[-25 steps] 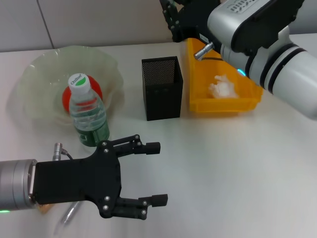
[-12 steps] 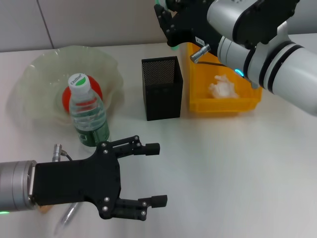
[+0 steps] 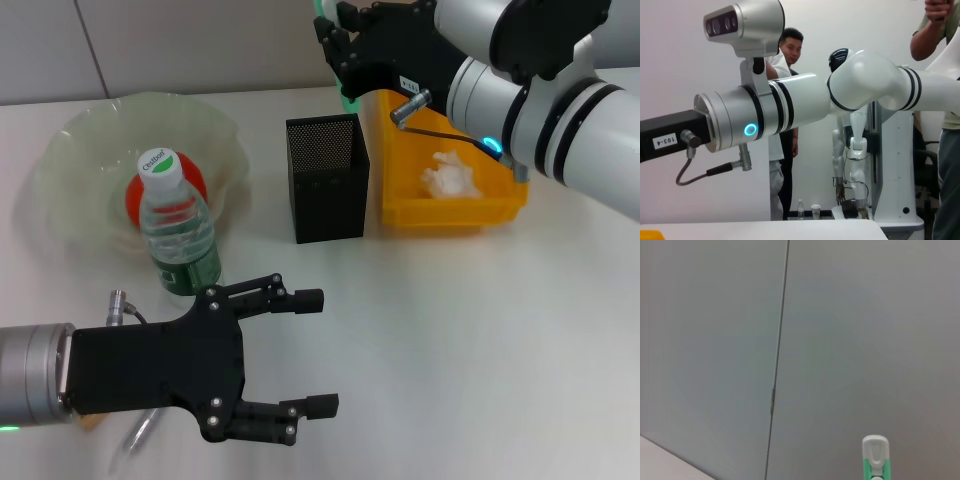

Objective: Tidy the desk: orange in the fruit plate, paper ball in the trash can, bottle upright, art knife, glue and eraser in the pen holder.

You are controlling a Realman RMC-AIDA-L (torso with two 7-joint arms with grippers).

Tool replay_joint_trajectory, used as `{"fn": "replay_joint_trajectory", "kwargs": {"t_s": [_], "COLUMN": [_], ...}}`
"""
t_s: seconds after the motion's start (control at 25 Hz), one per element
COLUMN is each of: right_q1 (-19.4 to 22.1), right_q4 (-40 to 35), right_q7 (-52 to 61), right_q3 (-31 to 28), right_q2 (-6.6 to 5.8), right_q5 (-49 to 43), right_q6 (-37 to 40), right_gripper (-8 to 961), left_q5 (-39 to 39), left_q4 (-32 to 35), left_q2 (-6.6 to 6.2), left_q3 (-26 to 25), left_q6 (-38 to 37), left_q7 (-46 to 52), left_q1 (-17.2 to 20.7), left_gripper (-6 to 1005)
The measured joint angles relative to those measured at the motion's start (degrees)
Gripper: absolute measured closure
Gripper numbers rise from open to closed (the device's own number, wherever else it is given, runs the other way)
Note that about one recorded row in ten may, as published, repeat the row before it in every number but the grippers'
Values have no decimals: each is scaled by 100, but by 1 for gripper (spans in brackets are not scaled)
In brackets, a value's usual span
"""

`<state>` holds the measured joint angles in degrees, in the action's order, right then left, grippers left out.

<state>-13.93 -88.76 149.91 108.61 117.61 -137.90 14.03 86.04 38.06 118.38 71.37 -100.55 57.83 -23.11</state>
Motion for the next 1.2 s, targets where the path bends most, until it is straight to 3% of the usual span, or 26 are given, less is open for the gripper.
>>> {"fn": "replay_joint_trajectory", "kwargs": {"t_s": [0.68,1.0,1.04,1.12,1.2], "right_q1": [23,14,26,27,47], "right_q4": [-135,-137,-74,-3,231], "right_q7": [-509,-1891,-2664,-3153,-4365], "right_q3": [-324,-728,-917,-1058,-1450], "right_q2": [-53,-67,-38,-6,103], "right_q5": [757,2347,3089,3562,4685], "right_q6": [382,796,1058,1250,1825], "right_gripper": [769,769,769,770,770], "left_q5": [0,0,0,0,0], "left_q4": [0,0,1,0,0], "left_q2": [0,0,0,0,0], "left_q3": [0,0,0,0,0], "left_q6": [0,0,1,5,18], "left_q7": [0,0,0,0,0], "left_q1": [-18,-18,-18,-18,-18], "left_gripper": [136,136,136,136,136]}}
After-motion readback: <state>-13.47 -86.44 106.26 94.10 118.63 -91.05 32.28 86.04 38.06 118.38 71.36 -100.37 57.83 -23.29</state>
